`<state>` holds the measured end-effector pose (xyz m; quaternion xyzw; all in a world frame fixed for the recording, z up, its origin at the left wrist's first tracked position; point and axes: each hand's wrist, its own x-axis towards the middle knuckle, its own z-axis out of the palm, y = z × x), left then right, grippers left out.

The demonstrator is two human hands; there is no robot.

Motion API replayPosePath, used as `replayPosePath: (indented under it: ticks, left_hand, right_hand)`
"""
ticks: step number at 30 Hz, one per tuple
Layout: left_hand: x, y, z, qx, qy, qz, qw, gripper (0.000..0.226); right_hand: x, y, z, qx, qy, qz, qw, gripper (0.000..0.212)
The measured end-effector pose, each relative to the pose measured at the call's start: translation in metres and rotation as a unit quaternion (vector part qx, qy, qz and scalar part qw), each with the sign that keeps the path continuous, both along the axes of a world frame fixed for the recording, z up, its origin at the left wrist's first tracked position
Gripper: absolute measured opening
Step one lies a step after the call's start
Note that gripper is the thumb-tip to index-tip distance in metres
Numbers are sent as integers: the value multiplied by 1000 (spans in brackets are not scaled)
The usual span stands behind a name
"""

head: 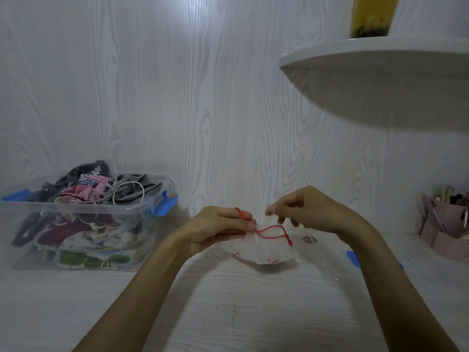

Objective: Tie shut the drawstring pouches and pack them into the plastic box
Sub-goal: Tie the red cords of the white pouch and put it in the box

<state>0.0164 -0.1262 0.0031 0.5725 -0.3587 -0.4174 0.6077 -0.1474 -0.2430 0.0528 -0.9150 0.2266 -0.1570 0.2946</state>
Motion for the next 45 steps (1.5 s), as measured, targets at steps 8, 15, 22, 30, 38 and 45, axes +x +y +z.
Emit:
replayPosePath:
  ticks: [8, 15, 22, 30, 38, 45]
  left_hand:
    - [-4, -1, -4, -55, -157, 20, 986, 16]
    - [-5, 0, -7, -84, -231, 17, 969, 16]
    - [-6, -2, -13, -147, -302, 90, 938, 18]
    - [-3, -6, -22, -166, -304, 155, 925, 25]
    - [2, -8, -22, -165, -318, 188, 914, 19]
    - [5, -7, -21, -163, -361, 189, 899, 22]
  right_hand:
    - [16, 2, -21, 22, -32, 70, 997, 20]
    - [17, -3, -26, 11, -32, 69, 997, 16]
    - [24, -5, -32, 49, -35, 16, 998, 15]
    - [33, 1, -42, 92, -24, 31, 995, 15]
    - [29, -2, -38, 163, -62, -4, 985, 15]
    - [30, -3, -41, 269, -20, 51, 962, 16]
